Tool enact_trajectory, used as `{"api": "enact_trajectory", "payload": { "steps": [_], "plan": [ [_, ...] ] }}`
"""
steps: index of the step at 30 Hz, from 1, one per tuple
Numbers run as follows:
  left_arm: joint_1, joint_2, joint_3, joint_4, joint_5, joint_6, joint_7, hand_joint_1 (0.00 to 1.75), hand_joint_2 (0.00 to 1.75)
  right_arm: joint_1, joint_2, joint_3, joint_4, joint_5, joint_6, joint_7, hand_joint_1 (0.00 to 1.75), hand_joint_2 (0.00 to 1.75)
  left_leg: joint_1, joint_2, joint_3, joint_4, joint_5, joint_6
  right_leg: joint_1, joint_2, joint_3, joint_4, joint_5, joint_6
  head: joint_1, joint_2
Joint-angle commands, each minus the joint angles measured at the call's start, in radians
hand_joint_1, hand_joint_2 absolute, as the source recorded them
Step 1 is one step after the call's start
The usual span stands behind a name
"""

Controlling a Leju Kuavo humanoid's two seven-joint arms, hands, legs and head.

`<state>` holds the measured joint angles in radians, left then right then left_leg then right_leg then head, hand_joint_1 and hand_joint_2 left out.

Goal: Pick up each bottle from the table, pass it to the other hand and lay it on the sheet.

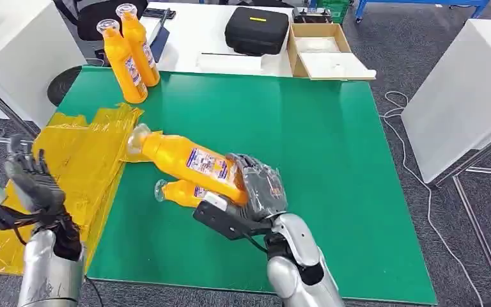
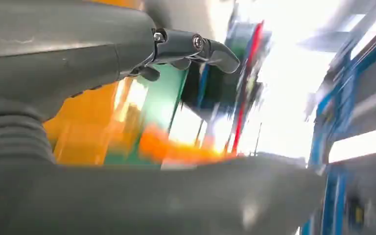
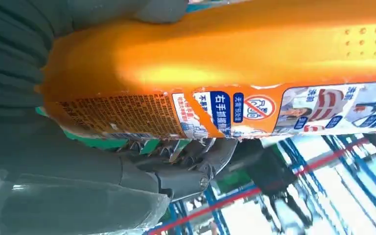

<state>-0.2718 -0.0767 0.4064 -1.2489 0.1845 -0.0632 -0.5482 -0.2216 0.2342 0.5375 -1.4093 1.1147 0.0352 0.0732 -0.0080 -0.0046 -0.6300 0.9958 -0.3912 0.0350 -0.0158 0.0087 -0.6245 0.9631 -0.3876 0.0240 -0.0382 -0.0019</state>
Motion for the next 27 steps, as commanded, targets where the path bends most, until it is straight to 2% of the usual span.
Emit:
{"api": "enact_trajectory", "payload": {
  "steps": [1, 5, 8, 14, 15, 21, 27],
  "plan": [
    [0.0, 0.003, -0.176, 0.063, 0.072, 0.014, 0.022, 0.0, 1.75, -0.121, 0.022, -0.008, 0.187, -0.03, -0.048, -0.009, 1.75, 1.75, 0.001, 0.0, 0.006, -0.001, -0.001, -0.003, 0.0, -0.001, 0.006, -0.001, -0.002, -0.002, 0.0, 0.0],
    [0.025, 0.017, -0.289, 0.046, 0.164, -0.079, 0.07, 0.0, 1.75, -0.172, 0.052, -0.004, 0.241, -0.074, -0.07, -0.008, 1.75, 1.75, 0.0, -0.001, 0.005, -0.001, -0.002, -0.003, 0.0, -0.002, 0.007, 0.0, -0.003, -0.002, 0.0, 0.0],
    [0.04, 0.023, -0.375, 0.015, 0.202, -0.079, 0.071, 0.0, 1.75, -0.211, 0.077, 0.005, 0.295, -0.106, -0.072, -0.011, 1.75, 1.75, 0.0, 0.0, 0.001, 0.0, -0.001, -0.002, 0.0, 0.0, 0.004, 0.0, -0.001, -0.001, 0.0, 0.0],
    [0.042, 0.035, -0.404, -0.009, 0.229, -0.067, 0.083, 0.0, 1.75, -0.232, 0.089, 0.02, 0.338, -0.121, -0.086, -0.018, 1.75, 1.75, 0.001, 0.0, -0.001, 0.0, 0.0, -0.001, 0.0, 0.0, 0.003, 0.0, -0.001, -0.001, 0.0, 0.0],
    [0.04, 0.041, -0.416, -0.009, 0.237, -0.069, 0.083, 0.0, 1.75, -0.24, 0.089, 0.028, 0.345, -0.13, -0.085, -0.022, 1.75, 1.75, 0.001, 0.001, 0.002, 0.0, -0.001, -0.003, 0.0, 0.0, 0.006, 0.001, -0.002, -0.002, 0.0, 0.0],
    [-0.052, 0.033, -0.496, 0.057, 0.276, -0.05, 0.108, 0.0, 1.75, -0.324, 0.115, 0.111, 0.423, -0.221, -0.101, 0.023, 1.75, 1.75, 0.001, -0.002, -0.002, 0.001, 0.0, -0.002, 0.001, -0.002, 0.003, 0.002, -0.001, -0.002, 0.0, 0.0],
    [-0.01, 0.034, -0.551, 0.025, 0.311, -0.058, 0.11, 0.0, 1.75, -0.339, 0.115, 0.159, 0.455, -0.269, -0.117, 0.031, 1.75, 1.75, 0.001, 0.0, 0.0, -0.001, 0.001, -0.001, 0.0, 0.0, 0.004, 0.0, -0.001, -0.001, 0.0, 0.0]
  ]
}}
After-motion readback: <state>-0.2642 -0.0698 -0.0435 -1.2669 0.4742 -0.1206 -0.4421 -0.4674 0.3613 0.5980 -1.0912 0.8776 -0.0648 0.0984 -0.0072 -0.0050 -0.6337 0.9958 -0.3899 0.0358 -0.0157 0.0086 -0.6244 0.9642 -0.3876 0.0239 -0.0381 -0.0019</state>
